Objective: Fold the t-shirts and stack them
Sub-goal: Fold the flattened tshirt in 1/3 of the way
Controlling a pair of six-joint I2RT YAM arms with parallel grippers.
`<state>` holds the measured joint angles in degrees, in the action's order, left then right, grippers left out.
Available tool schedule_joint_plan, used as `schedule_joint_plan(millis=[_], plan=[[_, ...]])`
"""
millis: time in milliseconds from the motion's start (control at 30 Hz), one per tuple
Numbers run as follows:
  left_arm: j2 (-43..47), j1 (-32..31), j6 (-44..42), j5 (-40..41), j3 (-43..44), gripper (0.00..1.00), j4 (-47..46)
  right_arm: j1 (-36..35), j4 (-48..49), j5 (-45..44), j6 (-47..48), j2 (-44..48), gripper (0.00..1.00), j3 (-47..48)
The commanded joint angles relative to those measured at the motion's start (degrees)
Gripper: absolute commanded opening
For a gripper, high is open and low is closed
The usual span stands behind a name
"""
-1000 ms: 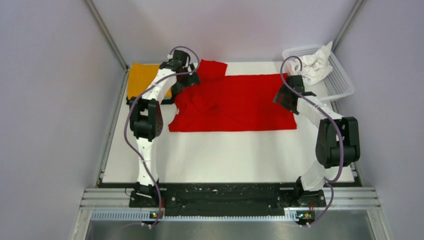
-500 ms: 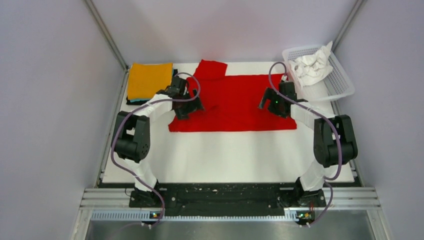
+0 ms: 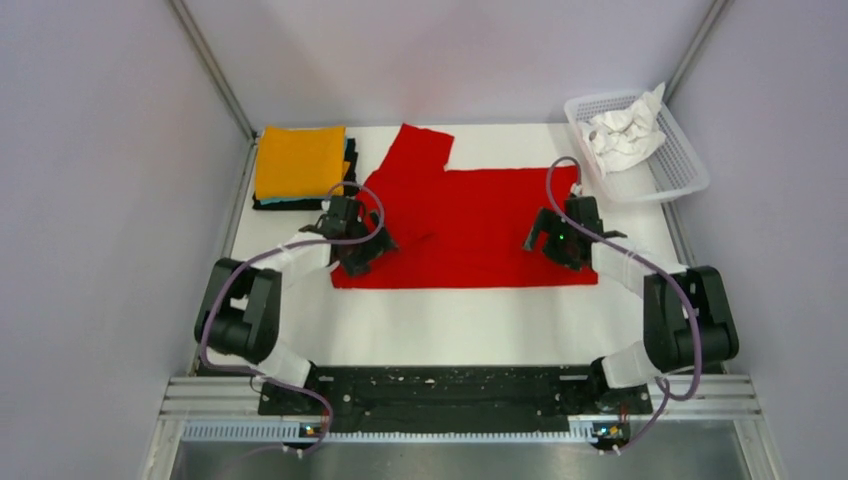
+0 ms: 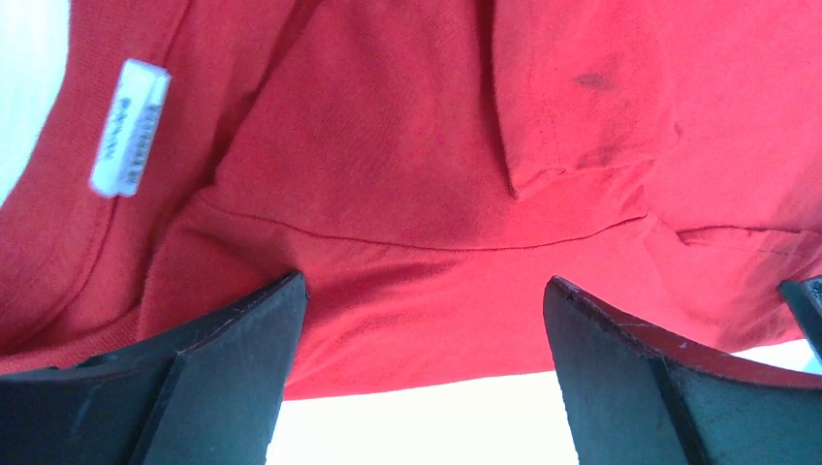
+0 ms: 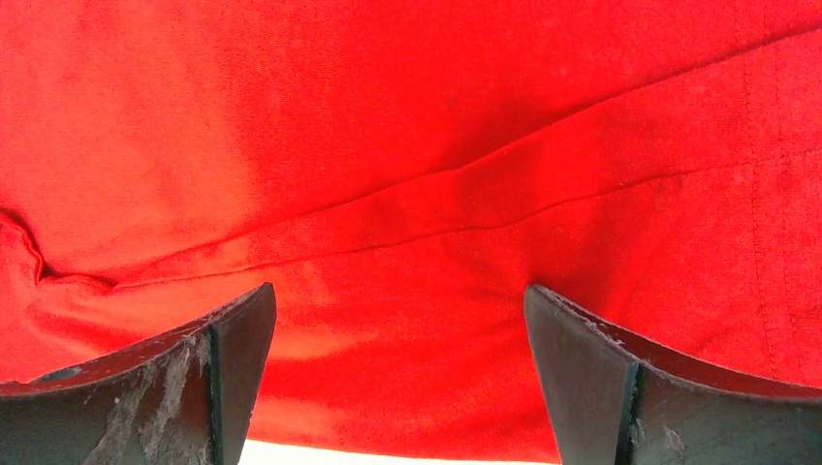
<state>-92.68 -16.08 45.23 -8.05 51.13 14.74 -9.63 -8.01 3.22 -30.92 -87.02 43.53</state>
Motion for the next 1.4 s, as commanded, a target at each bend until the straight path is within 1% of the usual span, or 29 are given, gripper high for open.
schedule_joint_plan(millis=[0,100,167,233,300,400,500,567,633,667,733,767,833,900,933,1067,1133,1200,1267,1367], plan=[[6.2,-2.3,6.3,5.1,-10.2,0.99,14.7,-0.8,-18.9,-0.6,-3.7,6.5,0.99,-7.3],[11.4,-4.9,10.6,7.5,-11.8,0.99,21.4,-2.8,-24.5,0.0,-5.6,11.8,0.99,-9.9],[14.4,-7.0,13.2,10.4,-11.8,0.99,26.9,-4.7,-27.4,0.0,-6.0,14.9,0.99,-10.3],[17.0,-8.2,13.7,10.8,-11.3,0.99,28.6,-6.7,-29.2,-1.7,-5.6,17.7,0.99,-9.6],[18.8,-8.4,12.6,11.0,-9.4,0.99,28.6,-7.5,-29.5,-4.4,-4.3,20.0,0.99,-8.1],[19.2,-8.6,10.4,11.0,-4.5,0.99,28.1,-7.5,-27.4,-7.1,-1.3,22.2,0.99,-5.2],[19.3,-9.6,8.2,8.7,-1.5,0.99,24.2,-7.5,-22.8,-5.8,1.0,23.9,0.99,-4.5],[18.7,-10.4,7.1,6.1,-1.3,0.99,20.0,-7.5,-19.1,-4.4,1.9,25.0,0.99,-5.1],[15.8,-10.8,6.4,5.0,-0.8,0.98,17.4,-7.5,-16.3,-4.0,2.3,26.1,0.99,-6.2],[14.2,-10.9,6.4,5.1,-0.1,0.97,17.0,-7.5,-15.2,-4.1,2.5,26.4,0.99,-6.5],[10.6,-11.4,6.2,5.4,1.0,0.91,16.5,-7.5,-14.4,-4.8,2.9,26.6,0.99,-6.9],[9.2,-11.5,6.1,5.2,1.1,0.85,15.5,-7.4,-14.3,-5.1,3.0,26.6,0.99,-7.0],[6.6,-11.7,5.6,3.5,1.4,0.64,12.7,-7.5,-14.0,-5.4,3.2,26.4,0.99,-7.0],[4.5,-11.9,5.8,3.4,2.3,0.52,12.2,-7.5,-13.9,-5.4,3.4,26.1,0.99,-7.1],[3.8,-12.1,5.9,3.4,2.5,0.48,12.0,-7.5,-13.9,-5.6,3.5,26.0,0.99,-7.1],[2.9,-12.6,6.6,4.2,1.4,0.46,11.9,-7.5,-14.3,-6.7,3.9,26.0,0.99,-7.1],[2.3,-12.7,6.7,5.4,1.0,0.42,11.8,-7.5,-14.3,-7.1,4.1,25.7,0.99,-7.1],[0.8,-12.6,6.5,6.0,1.5,0.41,11.4,-7.5,-14.3,-7.1,4.0,25.4,0.99,-6.9],[-0.7,-12.7,6.4,5.6,2.5,0.33,10.6,-7.5,-14.3,-6.8,4.1,25.1,0.99,-6.8],[-2.0,-12.8,6.3,5.5,3.8,0.25,10.4,-7.5,-14.8,-7.5,4.3,25.4,0.99,-6.7]])
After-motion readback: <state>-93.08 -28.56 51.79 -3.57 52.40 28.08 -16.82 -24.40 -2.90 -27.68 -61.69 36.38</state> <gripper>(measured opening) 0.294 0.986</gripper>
